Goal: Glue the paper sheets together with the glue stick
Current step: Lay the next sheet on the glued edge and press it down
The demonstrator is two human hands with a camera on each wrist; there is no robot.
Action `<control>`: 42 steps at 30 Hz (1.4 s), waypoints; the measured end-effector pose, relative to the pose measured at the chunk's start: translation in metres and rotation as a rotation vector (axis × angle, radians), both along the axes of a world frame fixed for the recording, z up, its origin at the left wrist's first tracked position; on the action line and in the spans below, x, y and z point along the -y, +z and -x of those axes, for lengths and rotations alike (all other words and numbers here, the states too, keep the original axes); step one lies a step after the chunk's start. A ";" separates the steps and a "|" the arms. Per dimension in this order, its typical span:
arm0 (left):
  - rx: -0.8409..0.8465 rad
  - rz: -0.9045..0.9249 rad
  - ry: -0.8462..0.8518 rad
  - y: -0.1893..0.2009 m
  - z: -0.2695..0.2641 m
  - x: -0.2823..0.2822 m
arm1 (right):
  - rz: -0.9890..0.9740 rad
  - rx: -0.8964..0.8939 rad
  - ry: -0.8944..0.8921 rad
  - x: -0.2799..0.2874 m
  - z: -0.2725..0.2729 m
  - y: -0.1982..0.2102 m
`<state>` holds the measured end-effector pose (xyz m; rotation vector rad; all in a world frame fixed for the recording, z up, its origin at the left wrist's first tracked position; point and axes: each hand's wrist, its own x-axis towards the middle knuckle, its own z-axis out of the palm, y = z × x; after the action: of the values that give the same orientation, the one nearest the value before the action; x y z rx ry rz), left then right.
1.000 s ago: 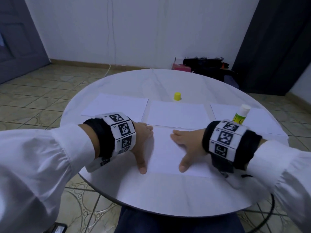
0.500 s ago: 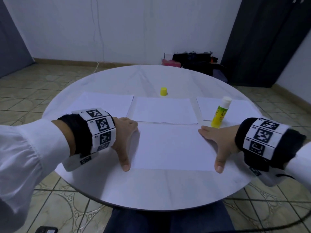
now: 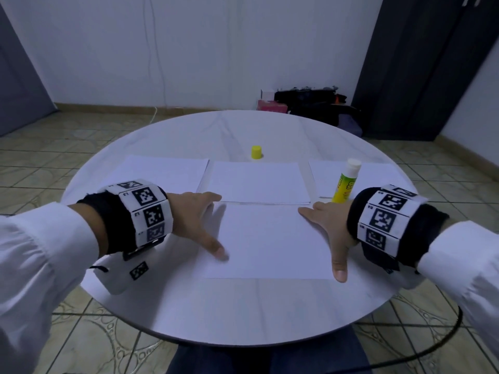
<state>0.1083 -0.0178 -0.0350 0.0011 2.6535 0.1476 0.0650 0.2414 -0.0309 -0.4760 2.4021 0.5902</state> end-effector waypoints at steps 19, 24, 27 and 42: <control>-0.049 -1.009 0.483 -0.005 -0.051 0.004 | 0.190 -0.040 -0.149 -0.006 -0.023 0.005; -0.236 -0.791 0.309 -0.003 -0.054 0.010 | 0.424 -0.090 -0.240 -0.014 -0.041 -0.002; -0.337 -0.805 0.292 0.001 -0.054 0.017 | 0.693 -0.055 -0.404 -0.019 -0.043 -0.004; -0.406 -0.739 0.395 0.013 0.023 0.024 | 0.945 -0.341 -0.589 0.030 0.029 0.010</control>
<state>0.0858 -0.0417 -0.0224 -0.2751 2.7838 1.3668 0.0364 0.2117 -0.0206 0.0042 2.8430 -0.8173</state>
